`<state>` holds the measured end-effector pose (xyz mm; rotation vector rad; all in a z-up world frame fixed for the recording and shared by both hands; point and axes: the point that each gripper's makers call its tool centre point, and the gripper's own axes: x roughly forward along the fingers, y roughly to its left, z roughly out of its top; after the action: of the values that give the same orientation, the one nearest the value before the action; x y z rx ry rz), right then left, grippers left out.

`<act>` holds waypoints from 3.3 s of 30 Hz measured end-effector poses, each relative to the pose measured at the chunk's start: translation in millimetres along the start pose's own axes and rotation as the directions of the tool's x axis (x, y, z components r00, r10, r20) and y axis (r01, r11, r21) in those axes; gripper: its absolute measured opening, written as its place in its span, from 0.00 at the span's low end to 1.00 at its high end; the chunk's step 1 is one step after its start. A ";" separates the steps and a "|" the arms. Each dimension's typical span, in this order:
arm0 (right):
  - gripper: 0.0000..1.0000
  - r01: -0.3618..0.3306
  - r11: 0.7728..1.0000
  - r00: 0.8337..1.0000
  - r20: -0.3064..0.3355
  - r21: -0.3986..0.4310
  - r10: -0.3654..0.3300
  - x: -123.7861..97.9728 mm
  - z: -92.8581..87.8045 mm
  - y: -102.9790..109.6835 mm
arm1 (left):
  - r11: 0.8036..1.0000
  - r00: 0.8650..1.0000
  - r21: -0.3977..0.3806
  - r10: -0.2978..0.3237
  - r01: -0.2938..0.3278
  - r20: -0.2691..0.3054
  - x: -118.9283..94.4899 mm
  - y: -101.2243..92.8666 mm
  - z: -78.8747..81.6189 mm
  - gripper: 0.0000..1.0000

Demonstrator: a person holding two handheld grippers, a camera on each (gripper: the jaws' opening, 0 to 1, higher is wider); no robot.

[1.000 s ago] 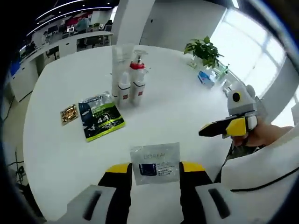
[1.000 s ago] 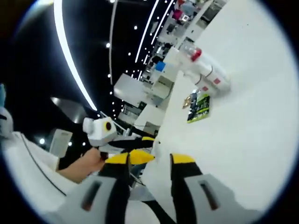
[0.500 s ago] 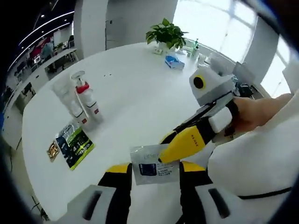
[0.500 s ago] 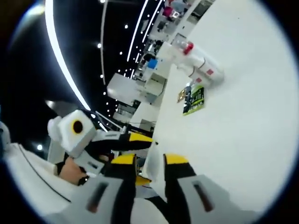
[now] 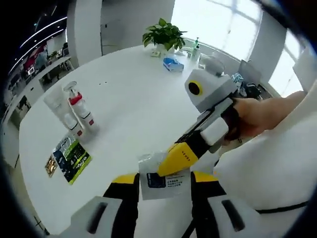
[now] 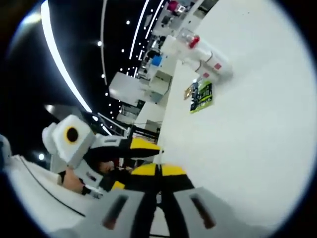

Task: Arrange the skincare products in the storage area until every visible bottle or jar stands upright without overlapping.

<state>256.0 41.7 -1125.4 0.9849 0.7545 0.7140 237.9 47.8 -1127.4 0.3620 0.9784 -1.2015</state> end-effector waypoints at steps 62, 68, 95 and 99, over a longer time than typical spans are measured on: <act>0.00 -0.299 0.954 0.947 0.120 0.000 0.297 -28.8 35.3 50.7 | 0.558 0.680 -0.511 -0.139 0.654 0.719 -42.9 5.1 69.0 0.01; 0.00 -0.300 0.953 0.945 0.147 0.028 0.293 -36.2 38.5 45.1 | 0.573 0.707 -0.498 -0.218 0.651 0.673 -40.6 -8.3 57.2 0.04; 0.01 -0.243 0.970 0.963 0.122 0.007 0.241 -17.2 30.2 40.4 | 0.572 0.733 -0.542 -0.163 0.616 0.661 -42.3 5.0 39.0 0.01; 0.00 -0.258 0.966 0.958 0.135 0.013 0.254 -15.3 31.9 44.7 | 0.516 0.709 -0.552 -0.165 0.655 0.686 -46.6 8.1 38.6 0.03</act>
<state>265.6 31.7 -1070.1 1.1592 0.5278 0.8541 260.6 52.2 -1070.9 -0.9792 0.9771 -1.0928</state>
